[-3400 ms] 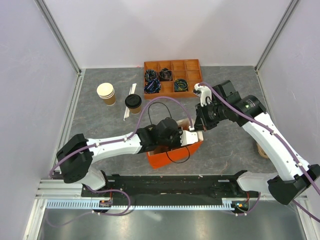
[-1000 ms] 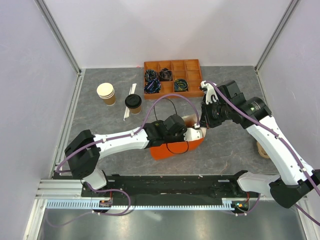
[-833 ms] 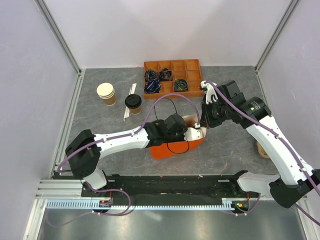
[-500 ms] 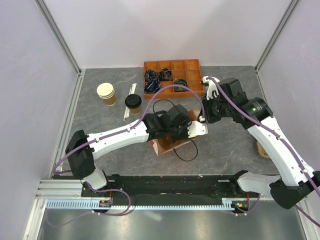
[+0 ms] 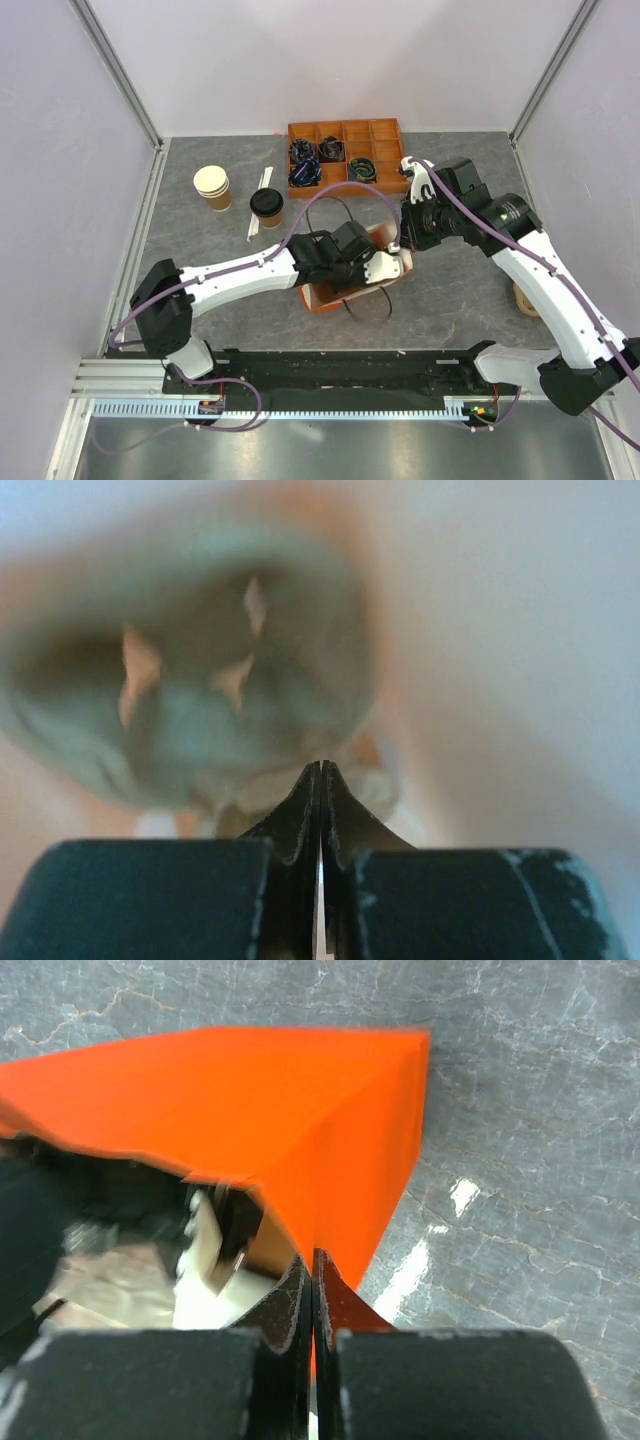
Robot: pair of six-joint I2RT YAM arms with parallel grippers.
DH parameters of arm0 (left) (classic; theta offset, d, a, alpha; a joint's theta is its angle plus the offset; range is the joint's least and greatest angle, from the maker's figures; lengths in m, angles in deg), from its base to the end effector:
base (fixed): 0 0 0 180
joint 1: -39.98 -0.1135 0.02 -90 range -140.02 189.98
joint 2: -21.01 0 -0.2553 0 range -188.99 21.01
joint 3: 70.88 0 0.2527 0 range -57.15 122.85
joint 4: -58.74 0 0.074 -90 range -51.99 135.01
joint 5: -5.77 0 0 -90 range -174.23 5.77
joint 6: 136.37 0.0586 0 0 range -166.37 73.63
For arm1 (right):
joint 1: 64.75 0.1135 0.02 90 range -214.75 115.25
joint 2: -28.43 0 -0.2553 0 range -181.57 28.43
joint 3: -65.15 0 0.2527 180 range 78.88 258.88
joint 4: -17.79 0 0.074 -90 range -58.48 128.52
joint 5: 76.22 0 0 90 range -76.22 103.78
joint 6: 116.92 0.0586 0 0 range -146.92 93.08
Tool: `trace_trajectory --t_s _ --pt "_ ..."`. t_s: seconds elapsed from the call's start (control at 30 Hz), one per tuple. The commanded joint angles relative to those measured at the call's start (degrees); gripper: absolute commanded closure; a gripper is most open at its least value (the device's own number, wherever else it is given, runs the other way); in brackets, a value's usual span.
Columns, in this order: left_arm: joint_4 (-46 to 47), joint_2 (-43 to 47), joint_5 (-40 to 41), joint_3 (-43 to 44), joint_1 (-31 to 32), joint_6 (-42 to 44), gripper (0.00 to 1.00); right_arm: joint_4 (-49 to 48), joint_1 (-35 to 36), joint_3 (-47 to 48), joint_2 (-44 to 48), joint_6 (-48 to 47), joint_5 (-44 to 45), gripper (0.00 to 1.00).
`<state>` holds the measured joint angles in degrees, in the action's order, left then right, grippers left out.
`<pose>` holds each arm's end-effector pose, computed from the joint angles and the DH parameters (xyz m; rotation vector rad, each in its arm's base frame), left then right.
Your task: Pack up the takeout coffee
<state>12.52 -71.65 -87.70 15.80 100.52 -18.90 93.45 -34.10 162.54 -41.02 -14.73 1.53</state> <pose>0.1761 -0.3190 0.2375 1.7607 1.7855 -0.3171 0.2018 0.1340 0.3738 -0.4963 2.4165 0.5943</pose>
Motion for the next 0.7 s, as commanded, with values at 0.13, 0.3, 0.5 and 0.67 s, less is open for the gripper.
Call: trace_trajectory --t_s 0.13,0.3,0.5,0.67 --pt "3.8 -5.6 3.3 -5.8 -2.6 -1.2 0.98 0.6 0.4 0.7 -0.2 1.1 -2.0 1.00" --pt "4.5 -7.7 4.9 -6.3 -3.3 1.2 0.98 0.7 0.4 1.1 -0.5 0.8 -2.0 1.00" --pt "2.6 -0.6 -0.7 -0.4 -3.1 -1.1 0.96 0.7 0.4 0.5 -0.5 0.4 -1.8 1.00" --pt "1.1 4.2 -1.5 6.2 -2.4 -2.5 0.76 -0.1 0.3 -0.5 -0.5 0.0 -1.4 1.00"
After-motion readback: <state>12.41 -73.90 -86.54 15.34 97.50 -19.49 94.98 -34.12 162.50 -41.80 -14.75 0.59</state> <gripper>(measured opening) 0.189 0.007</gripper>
